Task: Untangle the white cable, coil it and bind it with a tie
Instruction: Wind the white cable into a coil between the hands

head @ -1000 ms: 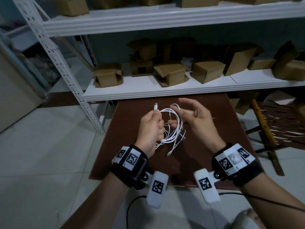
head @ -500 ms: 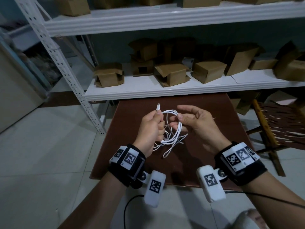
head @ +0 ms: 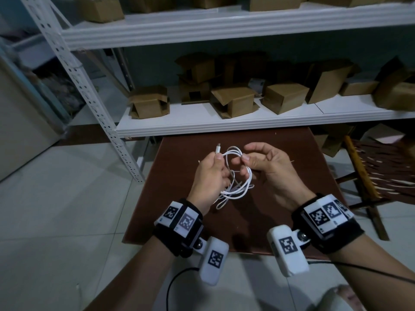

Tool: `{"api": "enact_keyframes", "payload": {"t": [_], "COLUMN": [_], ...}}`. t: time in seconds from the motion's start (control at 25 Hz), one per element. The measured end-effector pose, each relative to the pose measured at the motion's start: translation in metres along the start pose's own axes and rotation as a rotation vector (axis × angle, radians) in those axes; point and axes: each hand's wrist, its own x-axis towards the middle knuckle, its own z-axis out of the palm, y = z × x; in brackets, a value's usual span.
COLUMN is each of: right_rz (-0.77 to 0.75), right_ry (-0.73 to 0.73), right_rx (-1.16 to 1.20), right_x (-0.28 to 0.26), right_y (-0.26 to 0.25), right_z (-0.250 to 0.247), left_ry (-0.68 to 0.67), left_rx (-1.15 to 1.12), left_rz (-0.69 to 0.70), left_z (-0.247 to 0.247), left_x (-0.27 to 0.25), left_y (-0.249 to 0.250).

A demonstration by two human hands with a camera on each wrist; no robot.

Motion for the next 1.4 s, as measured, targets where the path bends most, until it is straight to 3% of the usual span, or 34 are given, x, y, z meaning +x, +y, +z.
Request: {"api": "enact_keyframes", "payload": {"t": [0.16,0.28,0.56,0.96,1.12,1.4], "right_rz": [-0.005,0.011,0.054,0.084,0.095,0.065], "right_ry": [-0.007,-0.011,-0.022,-0.037,-0.037,-0.034], "right_rx": [0.013,0.038,0.066,0.013,-0.014,-0.037], "right_x": [-0.004,-0.006,-0.007,-0.008,-0.007,-0.007], "right_y": [0.002,0.001,-0.002,0.002,0.005,0.001], "right_z": [0.006,0.009,0.011,0.011,0.012,0.009], "left_ry": [-0.033,0.046,0.104,0.236,0.231,0.169], "left_rx": [-0.038,0.051,0.22,0.742,0.695,0.546], "left_rz": [-0.021,0.093,0.119,0.112,0.039,0.07], "left_z": [0.001,0.001,0.0,-0.004,-0.002,-0.002], "left_x": [-0.001,0.008,0.015,0.007,0.003,0.003], "left_y": [0.009,-0.006,-0.021,-0.011,-0.005,-0.006]}}
